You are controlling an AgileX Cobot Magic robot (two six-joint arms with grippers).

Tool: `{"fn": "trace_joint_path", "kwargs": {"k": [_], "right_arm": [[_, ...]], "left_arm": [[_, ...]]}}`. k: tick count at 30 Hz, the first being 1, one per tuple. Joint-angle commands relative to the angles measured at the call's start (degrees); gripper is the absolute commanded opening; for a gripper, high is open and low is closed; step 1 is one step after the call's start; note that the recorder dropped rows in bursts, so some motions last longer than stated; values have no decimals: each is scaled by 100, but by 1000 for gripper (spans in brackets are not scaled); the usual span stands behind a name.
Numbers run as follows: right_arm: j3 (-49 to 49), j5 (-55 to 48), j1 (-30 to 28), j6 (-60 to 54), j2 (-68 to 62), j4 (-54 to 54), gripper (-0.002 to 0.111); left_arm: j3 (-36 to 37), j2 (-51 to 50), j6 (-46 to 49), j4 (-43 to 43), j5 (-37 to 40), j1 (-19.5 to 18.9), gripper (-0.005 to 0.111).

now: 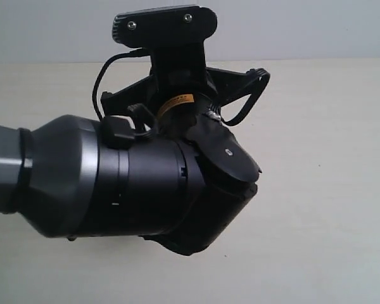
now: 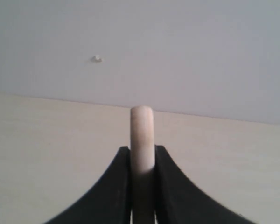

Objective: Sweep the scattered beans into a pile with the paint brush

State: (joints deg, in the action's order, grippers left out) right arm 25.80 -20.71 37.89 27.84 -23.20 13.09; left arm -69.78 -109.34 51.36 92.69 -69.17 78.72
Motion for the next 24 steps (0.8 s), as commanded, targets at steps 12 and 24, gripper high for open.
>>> {"fn": "trace_joint_path", "kwargs": {"k": [12,24], "right_arm": [[-23,4,12,-7,10,16,0],[-23,4,12,-7,10,16,0]], "left_arm": [[-19,455,661,725,-79,-424,0],[435,270,964,-536,-79,-574,0]]}}
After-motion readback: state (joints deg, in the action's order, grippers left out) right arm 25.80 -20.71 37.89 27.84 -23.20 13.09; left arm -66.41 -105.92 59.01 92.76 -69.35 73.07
